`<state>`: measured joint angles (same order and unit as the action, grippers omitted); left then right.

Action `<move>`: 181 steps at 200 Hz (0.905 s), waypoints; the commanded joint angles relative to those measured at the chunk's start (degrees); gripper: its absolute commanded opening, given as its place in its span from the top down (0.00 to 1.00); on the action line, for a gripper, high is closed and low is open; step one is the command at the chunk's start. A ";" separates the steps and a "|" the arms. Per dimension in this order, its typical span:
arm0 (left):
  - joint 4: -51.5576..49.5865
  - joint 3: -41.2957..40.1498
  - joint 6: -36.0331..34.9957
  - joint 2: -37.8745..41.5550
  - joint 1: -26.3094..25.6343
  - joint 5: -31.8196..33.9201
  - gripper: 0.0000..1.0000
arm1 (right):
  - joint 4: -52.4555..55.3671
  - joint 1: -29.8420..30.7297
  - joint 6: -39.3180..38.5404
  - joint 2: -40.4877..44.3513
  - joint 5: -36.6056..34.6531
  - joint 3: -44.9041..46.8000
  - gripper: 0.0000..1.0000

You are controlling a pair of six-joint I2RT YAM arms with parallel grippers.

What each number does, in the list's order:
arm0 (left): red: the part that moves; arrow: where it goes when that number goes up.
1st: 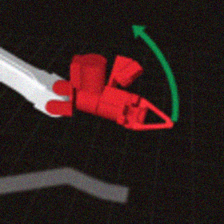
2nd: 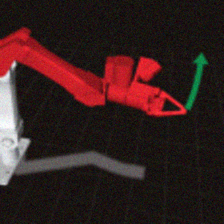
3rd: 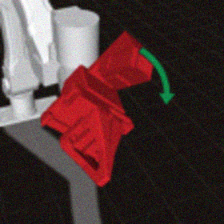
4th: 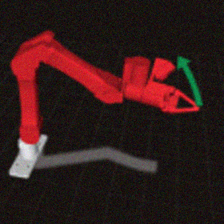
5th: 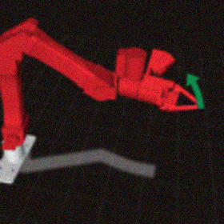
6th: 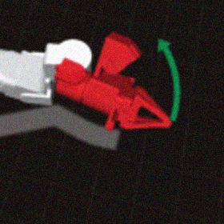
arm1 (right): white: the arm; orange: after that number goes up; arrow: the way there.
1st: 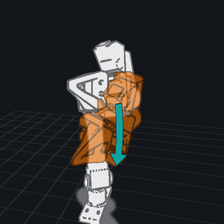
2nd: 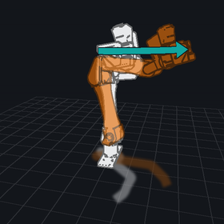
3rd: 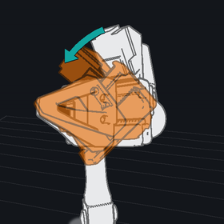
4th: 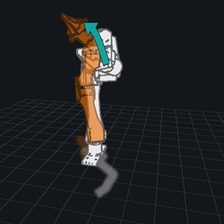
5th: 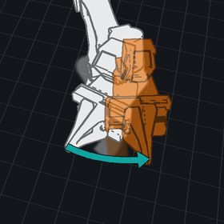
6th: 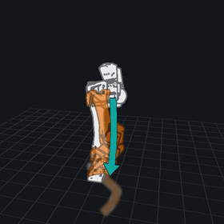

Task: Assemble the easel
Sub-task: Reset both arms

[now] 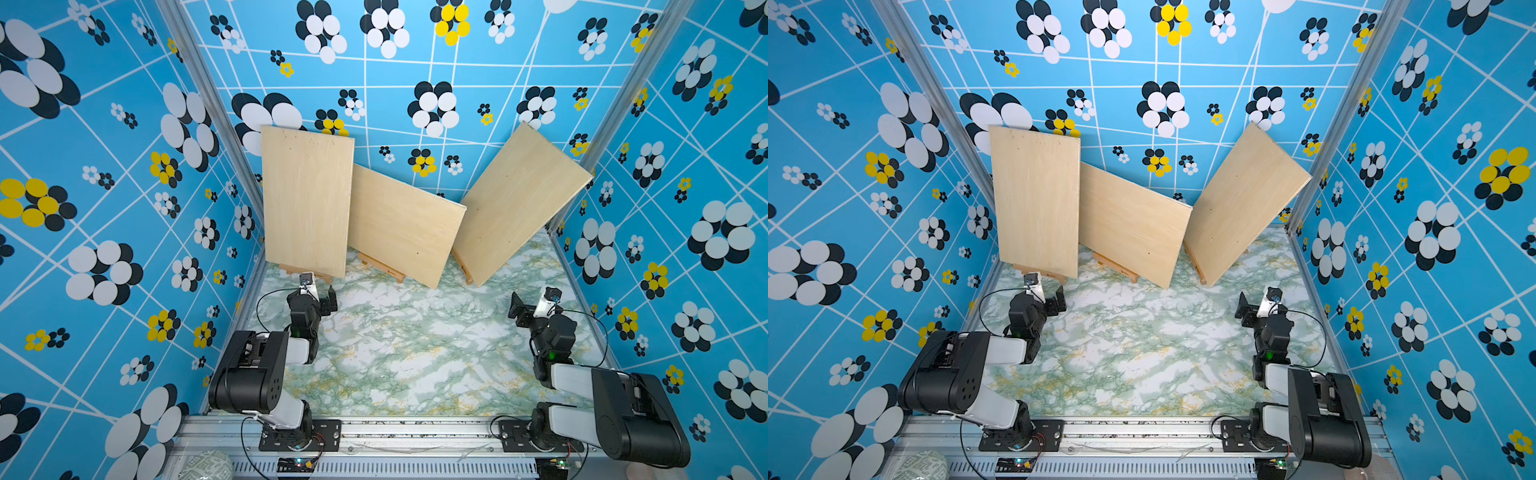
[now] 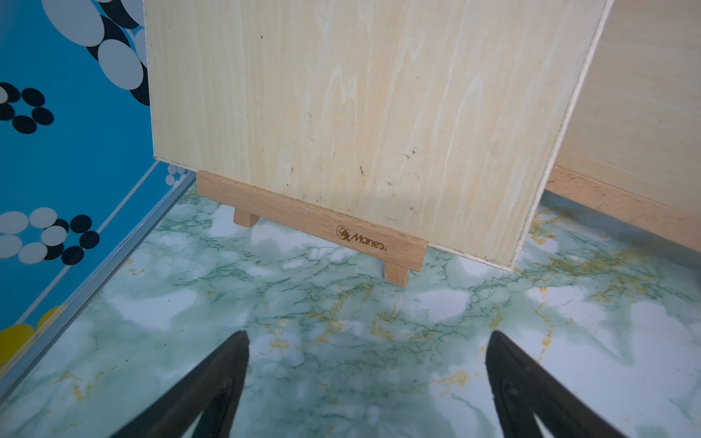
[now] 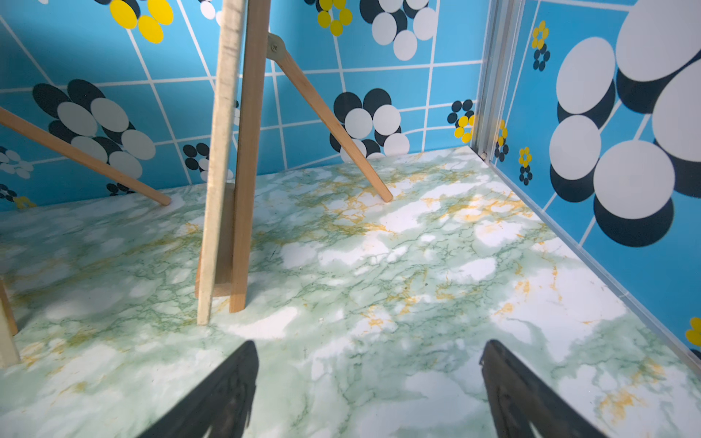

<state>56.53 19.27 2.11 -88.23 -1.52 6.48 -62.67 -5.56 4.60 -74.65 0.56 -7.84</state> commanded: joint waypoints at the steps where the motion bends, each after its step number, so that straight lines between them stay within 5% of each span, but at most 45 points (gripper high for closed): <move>1: -1.01 1.17 0.35 -0.28 0.00 0.99 0.01 | -7.30 0.93 -0.88 -2.78 1.04 0.93 0.06; 32: -1.16 1.21 0.22 -0.28 -0.04 1.08 0.01 | -17.84 1.04 -0.62 -9.93 1.90 2.29 0.06; 181: -1.30 1.30 0.26 -0.35 -0.11 1.17 0.01 | -17.85 1.87 -1.25 -17.23 1.06 -1.26 0.05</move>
<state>55.64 19.57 2.09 -88.23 -1.52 6.92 -78.72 -4.14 3.57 -91.35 2.26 -7.84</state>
